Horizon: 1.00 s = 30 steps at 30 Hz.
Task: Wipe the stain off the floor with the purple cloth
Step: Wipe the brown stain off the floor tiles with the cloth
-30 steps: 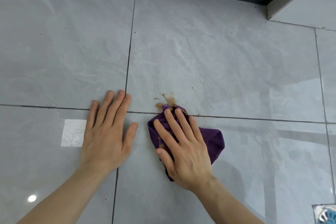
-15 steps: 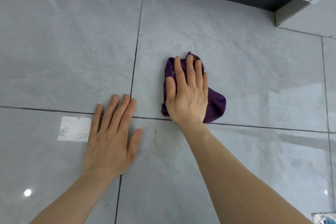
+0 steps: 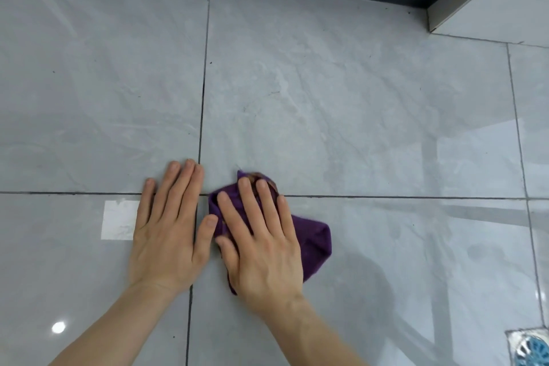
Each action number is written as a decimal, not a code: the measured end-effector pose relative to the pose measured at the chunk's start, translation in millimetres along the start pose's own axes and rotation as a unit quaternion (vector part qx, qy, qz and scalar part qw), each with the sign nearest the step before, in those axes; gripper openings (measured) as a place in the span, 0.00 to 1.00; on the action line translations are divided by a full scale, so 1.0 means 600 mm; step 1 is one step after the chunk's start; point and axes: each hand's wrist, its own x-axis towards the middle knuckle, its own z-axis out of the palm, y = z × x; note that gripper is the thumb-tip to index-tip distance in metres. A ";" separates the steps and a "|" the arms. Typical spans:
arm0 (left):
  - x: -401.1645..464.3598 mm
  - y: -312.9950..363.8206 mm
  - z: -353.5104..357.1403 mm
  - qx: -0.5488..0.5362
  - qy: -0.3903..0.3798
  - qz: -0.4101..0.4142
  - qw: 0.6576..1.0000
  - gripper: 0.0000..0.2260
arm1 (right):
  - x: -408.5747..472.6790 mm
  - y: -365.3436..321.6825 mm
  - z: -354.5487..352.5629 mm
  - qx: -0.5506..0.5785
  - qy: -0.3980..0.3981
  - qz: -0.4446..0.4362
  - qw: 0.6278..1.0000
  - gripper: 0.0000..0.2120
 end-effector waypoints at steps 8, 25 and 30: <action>0.005 0.001 0.004 0.004 0.004 -0.005 1.000 0.31 | -0.068 0.028 -0.014 0.018 -0.014 0.000 1.000 0.26; 0.003 0.001 0.007 0.007 0.021 -0.009 1.000 0.31 | -0.074 0.093 -0.135 0.217 -0.034 0.272 0.937 0.07; 0.002 0.003 0.007 0.000 0.028 -0.011 1.000 0.30 | -0.035 0.060 -0.192 0.302 0.004 0.328 0.895 0.05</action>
